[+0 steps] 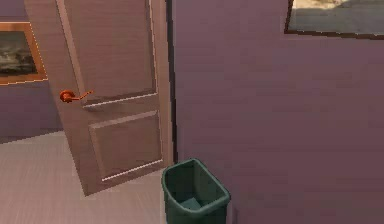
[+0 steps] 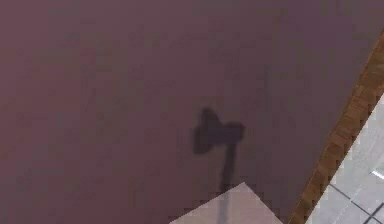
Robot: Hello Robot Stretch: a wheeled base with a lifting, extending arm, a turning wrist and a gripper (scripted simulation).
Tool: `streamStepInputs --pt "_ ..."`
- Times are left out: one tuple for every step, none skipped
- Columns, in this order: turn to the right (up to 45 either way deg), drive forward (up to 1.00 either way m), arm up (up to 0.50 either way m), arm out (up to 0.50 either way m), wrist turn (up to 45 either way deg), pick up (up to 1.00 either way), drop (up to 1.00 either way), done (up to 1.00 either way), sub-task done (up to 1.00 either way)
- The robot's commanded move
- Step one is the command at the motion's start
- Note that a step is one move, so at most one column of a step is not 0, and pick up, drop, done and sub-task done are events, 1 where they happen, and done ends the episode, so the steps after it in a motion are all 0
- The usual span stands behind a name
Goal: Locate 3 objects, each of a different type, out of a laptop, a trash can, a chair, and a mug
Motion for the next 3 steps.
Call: streamStepInputs --pt "0.0 0.00 0.00 0.00 0.0 0.00 0.00 0.00 1.00" --pt "-45.0 0.00 0.00 0.00 0.0 0.00 0.00 0.00 0.00" --pt "-12.0 0.00 0.00 0.00 0.0 0.00 0.00 0.00 0.00"
